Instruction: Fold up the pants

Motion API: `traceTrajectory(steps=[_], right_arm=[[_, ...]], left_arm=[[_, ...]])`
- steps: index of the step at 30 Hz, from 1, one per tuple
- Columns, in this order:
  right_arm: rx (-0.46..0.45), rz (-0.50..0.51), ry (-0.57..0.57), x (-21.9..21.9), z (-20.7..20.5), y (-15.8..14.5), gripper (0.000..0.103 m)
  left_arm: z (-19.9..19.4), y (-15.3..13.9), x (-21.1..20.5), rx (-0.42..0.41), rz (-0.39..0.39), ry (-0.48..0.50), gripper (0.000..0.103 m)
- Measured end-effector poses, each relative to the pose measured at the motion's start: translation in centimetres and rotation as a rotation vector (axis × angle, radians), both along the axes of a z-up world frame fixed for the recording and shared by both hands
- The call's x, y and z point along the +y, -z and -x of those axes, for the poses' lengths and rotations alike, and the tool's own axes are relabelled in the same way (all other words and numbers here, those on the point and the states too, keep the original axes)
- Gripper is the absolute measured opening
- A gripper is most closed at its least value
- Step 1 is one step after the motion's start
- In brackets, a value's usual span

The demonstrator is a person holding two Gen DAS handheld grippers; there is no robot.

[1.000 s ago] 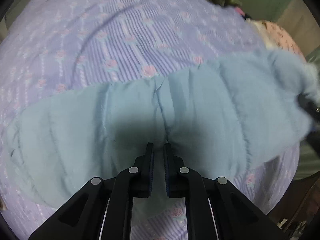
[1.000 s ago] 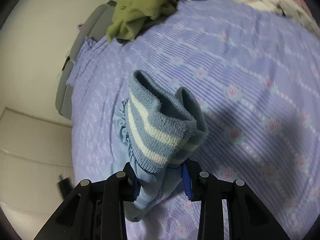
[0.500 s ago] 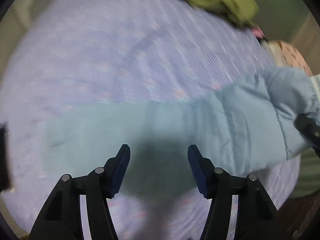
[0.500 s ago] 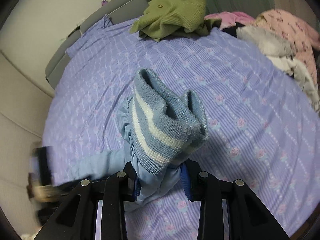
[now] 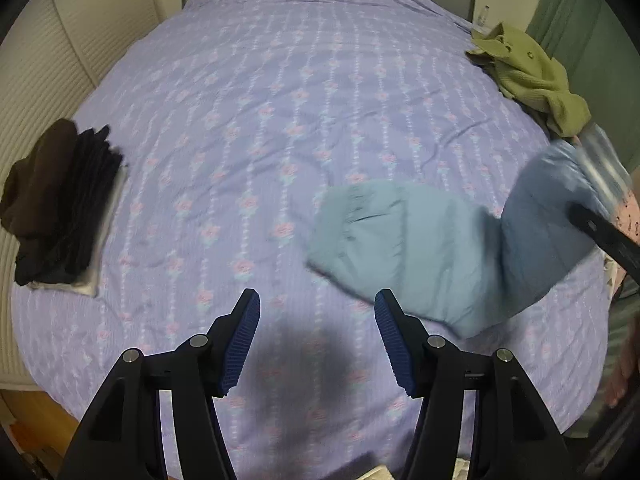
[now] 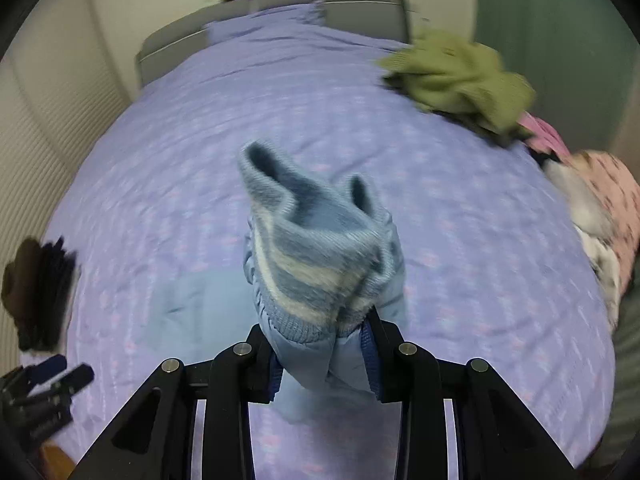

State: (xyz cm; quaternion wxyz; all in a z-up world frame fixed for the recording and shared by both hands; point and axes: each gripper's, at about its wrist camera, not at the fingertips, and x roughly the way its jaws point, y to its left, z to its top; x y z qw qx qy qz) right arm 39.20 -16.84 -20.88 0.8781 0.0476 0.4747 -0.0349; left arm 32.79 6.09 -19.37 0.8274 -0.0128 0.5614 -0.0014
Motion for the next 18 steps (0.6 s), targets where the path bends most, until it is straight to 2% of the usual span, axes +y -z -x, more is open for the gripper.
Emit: traceTrajectory(steps=[7, 11, 15, 18], right_arm=[[0.104, 0.048, -0.112, 9.6, -3.6, 4.8, 0.035], [0.168, 0.100, -0.201, 13.8, -3.9, 7.4, 0.036], [0.204, 0.151, -0.273, 16.4, -3.8, 9.1, 0.054], [0.225, 0.113, -0.315, 17.5, -3.5, 9.9, 0.066]], left_arm=[[1.7, 0.6, 5.3, 0.005, 0.006, -0.022, 0.059], [1.9, 1.8, 7.8, 0.026, 0.016, -0.050, 0.059], [1.7, 2.6, 9.4, 0.044, 0.028, -0.067, 0.059], [1.5, 2.7, 10.1, 0.044, 0.034, -0.067, 0.059]])
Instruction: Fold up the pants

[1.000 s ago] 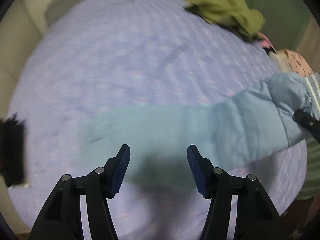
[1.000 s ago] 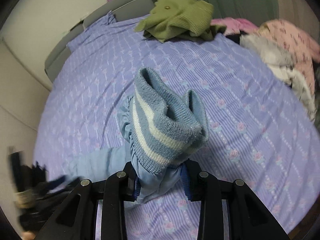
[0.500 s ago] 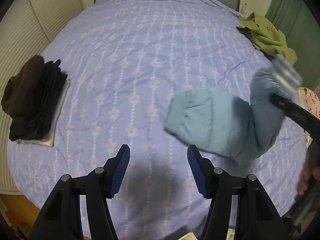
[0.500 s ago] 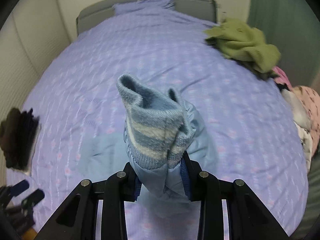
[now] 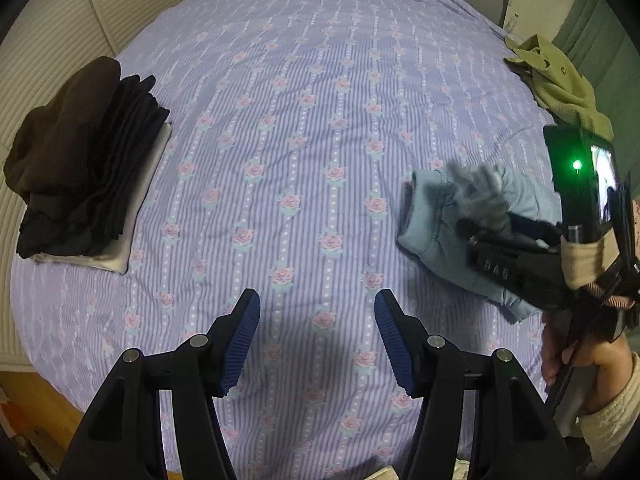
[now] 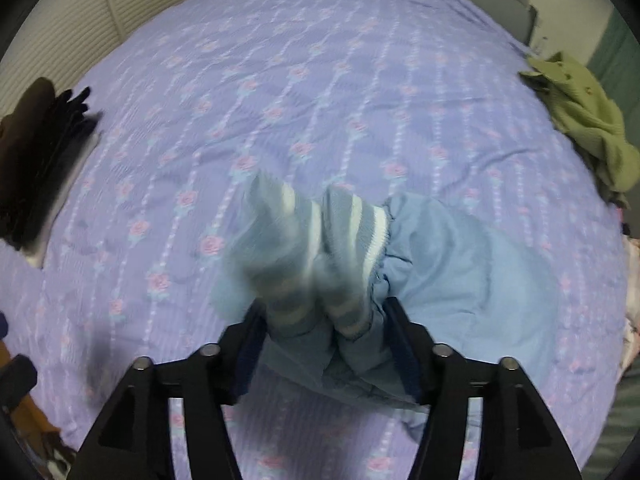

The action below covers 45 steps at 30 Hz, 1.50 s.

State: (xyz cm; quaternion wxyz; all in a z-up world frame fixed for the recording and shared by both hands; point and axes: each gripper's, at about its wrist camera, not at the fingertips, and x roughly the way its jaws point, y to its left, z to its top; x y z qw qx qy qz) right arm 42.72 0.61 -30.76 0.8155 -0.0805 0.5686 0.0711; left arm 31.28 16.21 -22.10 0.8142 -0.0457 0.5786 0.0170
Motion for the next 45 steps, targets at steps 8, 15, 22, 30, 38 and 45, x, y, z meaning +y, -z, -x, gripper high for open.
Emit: traceTrajectory(steps=[8, 15, 22, 30, 38, 45], right_arm=[[0.115, -0.222, -0.012, -1.5, 0.2, -0.5, 0.073], [0.106, -0.477, 0.031, -3.6, 2.0, -5.5, 0.073], [-0.078, -0.500, 0.141, -9.8, 5.1, -11.7, 0.073], [-0.194, -0.276, 0.422, -20.3, 8.1, -11.2, 0.078], [-0.037, -0.460, 0.609, -27.2, 8.1, -4.1, 0.078], [0.097, -0.612, 0.641, -27.6, 6.1, 2.5, 0.078]], left_arm=[[-0.8, 0.0, 1.1, -0.012, 0.025, -0.022, 0.059], [-1.4, -0.8, 0.7, -0.051, 0.055, -0.029, 0.059], [-1.6, -2.3, -2.3, -0.115, 0.100, 0.053, 0.069], [-2.2, -2.2, -7.6, -0.099, 0.176, 0.097, 0.084], [-4.6, -0.8, -12.2, -0.074, 0.126, 0.109, 0.092], [-6.9, 1.9, -13.1, 0.003, 0.149, 0.032, 0.092]])
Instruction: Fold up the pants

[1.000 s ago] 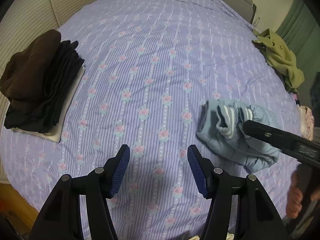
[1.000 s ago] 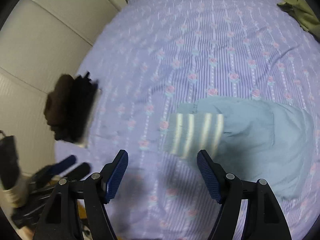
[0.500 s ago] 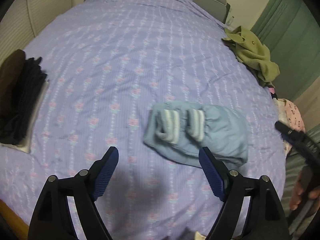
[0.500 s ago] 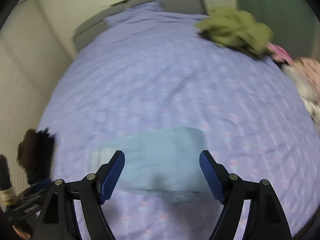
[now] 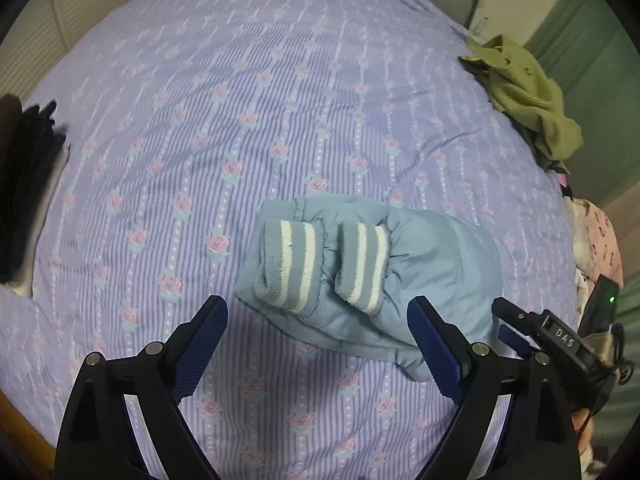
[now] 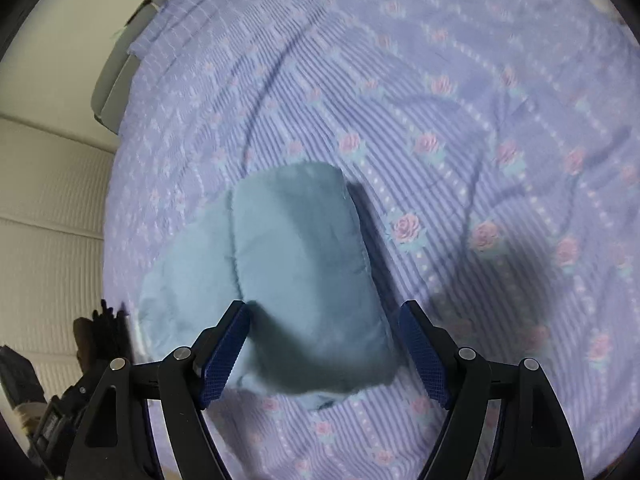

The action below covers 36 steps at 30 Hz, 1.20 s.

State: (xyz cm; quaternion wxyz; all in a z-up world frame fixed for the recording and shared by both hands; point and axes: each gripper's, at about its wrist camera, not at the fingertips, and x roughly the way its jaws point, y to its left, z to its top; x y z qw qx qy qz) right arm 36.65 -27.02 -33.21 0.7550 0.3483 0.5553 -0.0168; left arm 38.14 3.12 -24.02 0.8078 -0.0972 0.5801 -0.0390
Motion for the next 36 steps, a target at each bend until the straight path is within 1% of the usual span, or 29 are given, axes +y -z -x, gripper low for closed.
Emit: traceTrajectory(steps=[2, 5, 7, 9, 13, 17, 19, 24, 26, 30, 33, 36], right_arm=[[0.023, -0.036, 0.006, 0.0, -0.4, 1.2, 0.078], [0.039, -0.091, -0.009, 0.6, -0.7, 2.2, 0.078], [0.040, -0.073, -0.038, 1.2, -0.8, 2.5, 0.078], [0.037, -0.053, -0.082, 1.8, -1.0, 2.6, 0.078], [0.037, -0.018, -0.124, 3.3, -1.3, 2.8, 0.078], [0.038, 0.009, -0.124, 4.2, -1.6, 2.9, 0.078], [0.039, 0.016, -0.126, 4.4, -1.7, 2.7, 0.078], [0.048, 0.019, -0.131, 4.8, -2.1, 2.6, 0.078], [0.048, 0.033, -0.138, 4.6, -2.0, 2.4, 0.080], [0.044, 0.087, -0.167, 5.2, -2.4, 2.5, 0.082], [0.046, 0.093, -0.173, 5.5, -3.1, 3.0, 0.086], [0.055, 0.065, -0.170, 5.2, -3.7, 3.8, 0.089]], left_arm=[[-0.2, 0.8, 0.1, 0.023, 0.017, -0.020, 0.092], [-0.3, 1.9, 0.3, 0.056, 0.079, -0.049, 0.092], [-0.2, 2.2, 0.4, 0.048, 0.090, -0.050, 0.092], [-0.2, 2.4, 0.7, 0.039, 0.078, -0.050, 0.092], [-0.5, 3.8, 2.2, 0.076, 0.095, -0.097, 0.092], [-1.1, 5.9, 3.1, 0.138, 0.154, -0.108, 0.092], [-1.3, 6.7, 3.4, 0.144, 0.176, -0.112, 0.092], [-1.8, 8.8, 4.6, 0.159, 0.235, -0.125, 0.100], [-1.8, 9.9, 5.3, 0.178, 0.265, -0.139, 0.103], [-1.8, 11.9, 6.2, 0.218, 0.327, -0.186, 0.103], [-2.1, 12.5, 6.1, 0.226, 0.331, -0.188, 0.103], [-2.5, 12.7, 5.7, 0.229, 0.319, -0.176, 0.103]])
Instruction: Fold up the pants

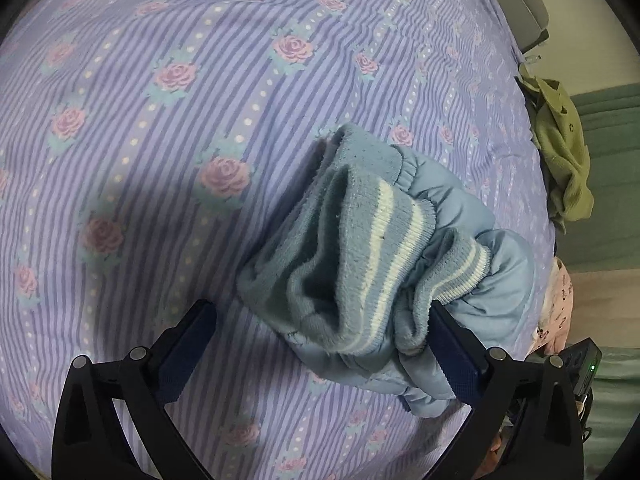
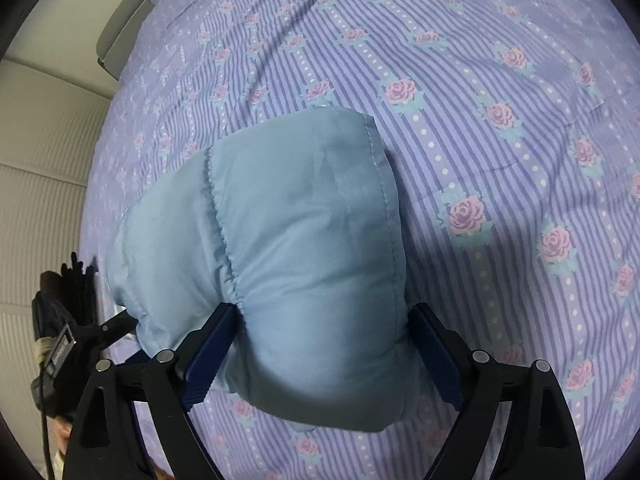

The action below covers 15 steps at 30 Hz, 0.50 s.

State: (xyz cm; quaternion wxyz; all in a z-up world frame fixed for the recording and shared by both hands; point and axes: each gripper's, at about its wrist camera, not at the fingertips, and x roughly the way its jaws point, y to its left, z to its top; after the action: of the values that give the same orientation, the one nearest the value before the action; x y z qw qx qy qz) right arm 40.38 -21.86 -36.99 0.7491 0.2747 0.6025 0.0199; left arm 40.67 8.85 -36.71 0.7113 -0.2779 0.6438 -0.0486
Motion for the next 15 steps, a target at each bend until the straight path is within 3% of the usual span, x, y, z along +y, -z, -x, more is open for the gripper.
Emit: traceTrajectory(steps=[4, 6, 9, 15], right_arm=[[0.010, -0.038, 0.013, -0.8, 0.1, 0.8, 0.090], [0.013, -0.057, 0.022, -0.8, -0.1, 1.0, 0.090], [0.013, -0.083, 0.032, -1.1, -0.2, 1.5, 0.090], [0.008, -0.058, 0.019, -0.4, -0.8, 1.8, 0.090]], left_arm=[[-0.5, -0.3, -0.2, 0.011, 0.019, -0.024, 0.100], [-0.4, -1.0, -0.1, 0.006, 0.053, -0.030, 0.081], [-0.5, -1.4, -0.5, -0.012, 0.036, -0.010, 0.087], [-1.3, 1.0, -0.1, 0.040, 0.095, -0.072, 0.102]])
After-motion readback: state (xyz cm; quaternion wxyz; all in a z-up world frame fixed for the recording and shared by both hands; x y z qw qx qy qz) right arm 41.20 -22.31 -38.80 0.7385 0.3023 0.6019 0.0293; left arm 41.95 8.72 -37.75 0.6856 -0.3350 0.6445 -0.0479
